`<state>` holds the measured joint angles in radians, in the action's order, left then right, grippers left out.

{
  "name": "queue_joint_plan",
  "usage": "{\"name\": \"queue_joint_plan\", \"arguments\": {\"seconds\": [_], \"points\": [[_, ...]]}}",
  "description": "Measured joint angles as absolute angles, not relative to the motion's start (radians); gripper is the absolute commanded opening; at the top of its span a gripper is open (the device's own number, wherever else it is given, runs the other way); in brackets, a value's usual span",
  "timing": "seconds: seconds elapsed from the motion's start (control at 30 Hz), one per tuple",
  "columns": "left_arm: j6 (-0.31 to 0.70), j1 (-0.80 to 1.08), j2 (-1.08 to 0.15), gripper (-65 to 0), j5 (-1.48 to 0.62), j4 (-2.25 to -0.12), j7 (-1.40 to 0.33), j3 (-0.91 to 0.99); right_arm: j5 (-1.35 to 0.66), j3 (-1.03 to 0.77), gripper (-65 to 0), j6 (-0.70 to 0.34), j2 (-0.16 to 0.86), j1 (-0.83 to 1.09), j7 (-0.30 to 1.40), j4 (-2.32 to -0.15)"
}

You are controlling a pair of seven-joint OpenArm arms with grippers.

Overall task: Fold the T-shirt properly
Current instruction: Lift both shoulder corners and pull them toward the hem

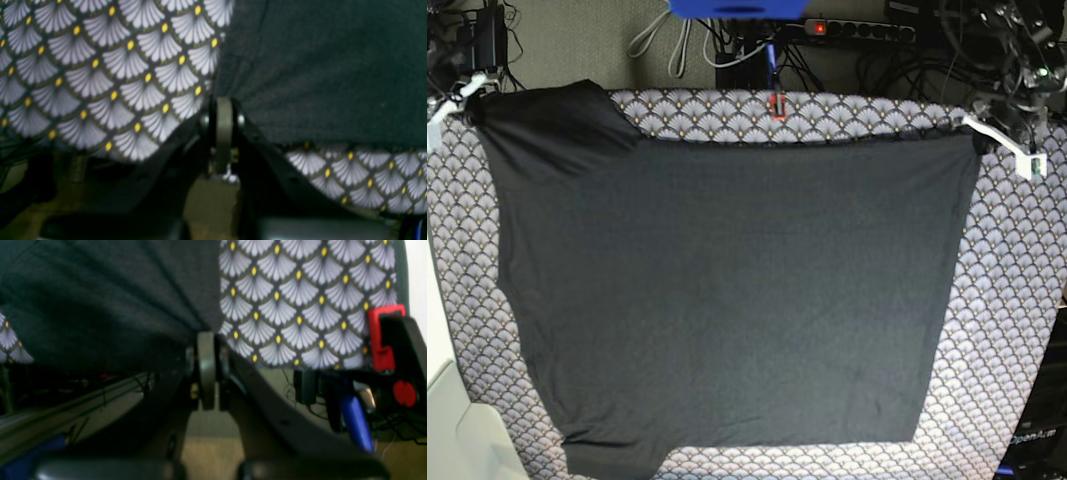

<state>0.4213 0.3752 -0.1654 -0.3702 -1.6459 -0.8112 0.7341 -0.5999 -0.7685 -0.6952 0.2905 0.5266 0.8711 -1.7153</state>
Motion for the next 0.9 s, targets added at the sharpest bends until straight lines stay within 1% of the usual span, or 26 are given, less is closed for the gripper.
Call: {"name": "queue_joint_plan", "arguments": {"seconds": [0.17,0.33,0.63,0.73,0.83,0.9], "points": [[0.419,0.388,-0.166,-64.4,-0.366,-1.683,-0.812,0.791,-0.599,-0.769,-65.0,-0.696,0.28,0.565,0.87,-1.761],[0.42,0.384,-0.165,-64.4,-0.366,-1.683,-0.871,0.791,-0.599,-0.769,-65.0,-0.696,0.274,0.575,0.875,-1.774],[0.42,0.382,-0.164,-64.4,-0.366,-1.747,-0.879,0.786,-0.598,-0.8,-65.0,-0.695,0.275,0.57,0.875,-1.849],[0.42,0.361,-0.166,-64.4,-0.357,-1.748,-0.887,0.787,-0.591,-0.801,-65.0,-0.695,0.275,0.533,0.886,-1.852],[0.416,0.316,-0.169,-64.4,-0.354,-1.748,-0.883,0.786,-0.585,-0.793,-65.0,-0.697,0.303,0.498,0.885,-1.852],[0.416,0.294,-0.168,-64.4,-0.358,-1.75,-0.88,0.785,-0.534,-0.794,-65.0,-0.696,0.301,0.465,0.889,-1.851]]}}
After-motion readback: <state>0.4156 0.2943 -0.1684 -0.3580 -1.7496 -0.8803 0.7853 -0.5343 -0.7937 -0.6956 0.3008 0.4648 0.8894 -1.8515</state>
